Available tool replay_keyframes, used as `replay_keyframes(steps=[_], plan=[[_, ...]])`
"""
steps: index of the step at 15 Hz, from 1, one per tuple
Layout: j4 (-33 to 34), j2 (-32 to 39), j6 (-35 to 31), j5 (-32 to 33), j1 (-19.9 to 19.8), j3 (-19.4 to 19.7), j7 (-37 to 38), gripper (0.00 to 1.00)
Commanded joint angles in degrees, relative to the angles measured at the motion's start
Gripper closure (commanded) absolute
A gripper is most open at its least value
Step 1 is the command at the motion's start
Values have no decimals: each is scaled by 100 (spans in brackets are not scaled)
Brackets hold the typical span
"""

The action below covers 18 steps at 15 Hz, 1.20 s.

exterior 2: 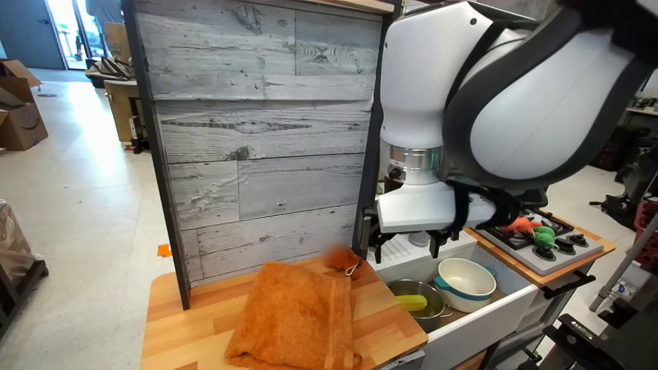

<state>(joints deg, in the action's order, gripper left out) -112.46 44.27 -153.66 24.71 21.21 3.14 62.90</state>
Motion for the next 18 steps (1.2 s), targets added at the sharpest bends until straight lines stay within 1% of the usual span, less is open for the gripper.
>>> replay_keyframes(steps=[1, 4, 7, 12, 13, 14, 16, 17, 18], plan=[[218, 605, -1136, -605, 349, 275, 554, 0], [632, 1253, -2051, -1291, 608, 535, 769, 0], [1018, 1758, -2838, -2160, 871, 808, 731, 0], [1426, 2275, -3944, -3794, 1592, 1495, 611, 0], [1523, 2421, -4129, -4156, 1788, 1685, 577, 9], [1713, 2628, -4269, -4524, 1946, 1866, 521, 26], [1990, 3017, -4385, -5234, 2293, 2177, 471, 42], [2119, 3266, -4405, -5236, 2529, 2471, 891, 51], [2204, 3486, -4446, -5560, 2752, 2679, 924, 58]])
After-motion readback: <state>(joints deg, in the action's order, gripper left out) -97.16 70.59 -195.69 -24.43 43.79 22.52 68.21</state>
